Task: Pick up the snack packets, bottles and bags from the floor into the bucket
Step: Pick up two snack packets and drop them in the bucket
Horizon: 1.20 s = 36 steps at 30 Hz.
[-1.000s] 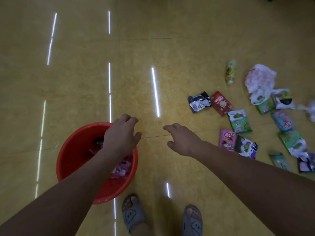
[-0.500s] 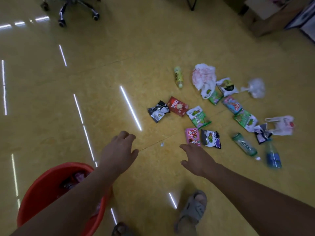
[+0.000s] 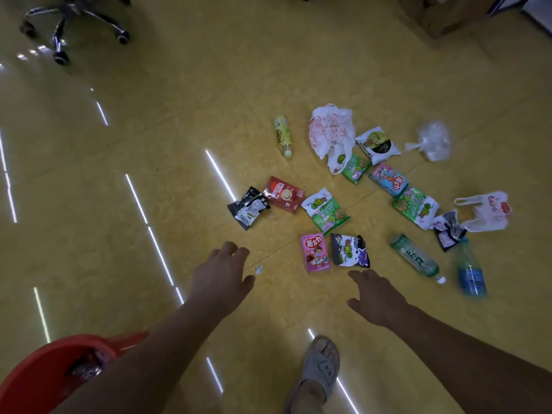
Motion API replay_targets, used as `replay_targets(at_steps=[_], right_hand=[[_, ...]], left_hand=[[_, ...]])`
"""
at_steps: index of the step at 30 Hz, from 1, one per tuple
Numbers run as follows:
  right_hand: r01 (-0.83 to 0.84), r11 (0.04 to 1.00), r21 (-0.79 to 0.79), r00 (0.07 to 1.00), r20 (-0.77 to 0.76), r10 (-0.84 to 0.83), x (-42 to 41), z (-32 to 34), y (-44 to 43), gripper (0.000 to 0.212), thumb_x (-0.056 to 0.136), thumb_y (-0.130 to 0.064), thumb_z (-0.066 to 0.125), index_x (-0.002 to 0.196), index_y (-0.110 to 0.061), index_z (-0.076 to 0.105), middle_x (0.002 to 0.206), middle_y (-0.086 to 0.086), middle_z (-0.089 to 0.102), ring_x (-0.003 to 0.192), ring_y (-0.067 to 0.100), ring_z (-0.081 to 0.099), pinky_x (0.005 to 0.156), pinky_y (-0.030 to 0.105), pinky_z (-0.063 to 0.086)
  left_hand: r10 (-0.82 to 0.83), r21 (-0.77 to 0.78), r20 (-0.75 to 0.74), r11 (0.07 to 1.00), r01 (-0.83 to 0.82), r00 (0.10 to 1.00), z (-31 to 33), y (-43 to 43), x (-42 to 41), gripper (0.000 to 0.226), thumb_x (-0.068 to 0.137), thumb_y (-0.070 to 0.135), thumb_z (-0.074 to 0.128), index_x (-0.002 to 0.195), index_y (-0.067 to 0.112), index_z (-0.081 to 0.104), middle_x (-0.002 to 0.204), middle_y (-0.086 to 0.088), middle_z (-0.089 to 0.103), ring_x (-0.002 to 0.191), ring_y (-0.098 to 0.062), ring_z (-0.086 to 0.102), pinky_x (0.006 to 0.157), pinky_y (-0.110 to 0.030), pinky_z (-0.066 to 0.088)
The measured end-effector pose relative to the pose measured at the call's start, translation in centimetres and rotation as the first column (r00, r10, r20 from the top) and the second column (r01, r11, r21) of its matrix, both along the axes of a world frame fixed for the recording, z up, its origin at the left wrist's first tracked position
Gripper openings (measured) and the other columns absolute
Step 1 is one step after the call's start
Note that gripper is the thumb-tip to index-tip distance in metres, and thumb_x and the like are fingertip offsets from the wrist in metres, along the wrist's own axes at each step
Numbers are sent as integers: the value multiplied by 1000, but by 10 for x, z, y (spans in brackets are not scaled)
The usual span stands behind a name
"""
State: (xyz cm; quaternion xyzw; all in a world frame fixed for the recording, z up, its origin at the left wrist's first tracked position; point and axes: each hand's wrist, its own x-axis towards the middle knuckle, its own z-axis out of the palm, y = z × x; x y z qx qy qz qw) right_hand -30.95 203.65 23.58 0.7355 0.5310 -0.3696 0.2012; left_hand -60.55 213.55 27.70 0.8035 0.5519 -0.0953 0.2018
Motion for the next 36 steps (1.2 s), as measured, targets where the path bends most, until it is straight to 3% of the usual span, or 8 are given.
replay_targets(at_steps=[11, 19, 22, 26, 31, 36], right_hand=[[87, 996, -20, 996, -22, -87, 107, -28, 19, 71, 90, -46, 56, 150, -25, 24, 141, 11, 37, 124, 33, 44, 100, 41, 44], [190, 982, 2, 981, -39, -189, 129, -110, 15, 74, 86, -52, 62, 146, -25, 27, 142, 11, 35, 123, 35, 45, 98, 42, 45], [195, 981, 13, 980, -29, -194, 131, -153, 15, 82, 85, -53, 64, 150, -24, 21, 149, 13, 27, 128, 38, 41, 101, 43, 43], [178, 982, 58, 984, -41, -176, 136, -218, 17, 96, 80, -53, 70, 154, -25, 14, 158, 12, 11, 133, 40, 37, 104, 43, 42], [145, 982, 121, 989, -9, -145, 141, -298, 27, 114, 74, -53, 77, 154, -35, -3, 162, 4, -15, 142, 45, 20, 107, 48, 39], [41, 969, 243, 999, 25, -48, 149, -352, 48, 131, 64, -57, 82, 151, -39, -15, 157, 0, -31, 143, 49, 12, 106, 56, 38]], left_hand=[[-51, -78, -21, 996, 50, 998, -27, 30, 134, 56, 85, 49, 61, 135, 27, 46, 131, 4, 46, 118, -18, 48, 82, -36, 54], [-186, -113, -53, 977, 179, 981, -110, 28, 183, 69, 82, 54, 63, 141, 28, 38, 140, 1, 39, 126, -21, 41, 83, -37, 53], [-265, -133, -113, 959, 250, 958, -156, 24, 190, 76, 78, 58, 65, 142, 32, 33, 145, -4, 34, 136, -28, 30, 91, -43, 49], [-354, -177, -172, 929, 324, 919, -224, 19, 196, 97, 71, 67, 68, 148, 39, 16, 157, -10, 15, 146, -39, 5, 109, -57, 31], [-399, -196, -152, 909, 368, 904, -310, 23, 204, 118, 60, 71, 74, 149, 43, 1, 162, -8, -8, 146, -40, -13, 112, -67, 17], [-417, -130, -97, 905, 404, 904, -373, 32, 214, 137, 52, 70, 79, 147, 43, -16, 156, -9, -31, 143, -41, -26, 108, -72, 17]])
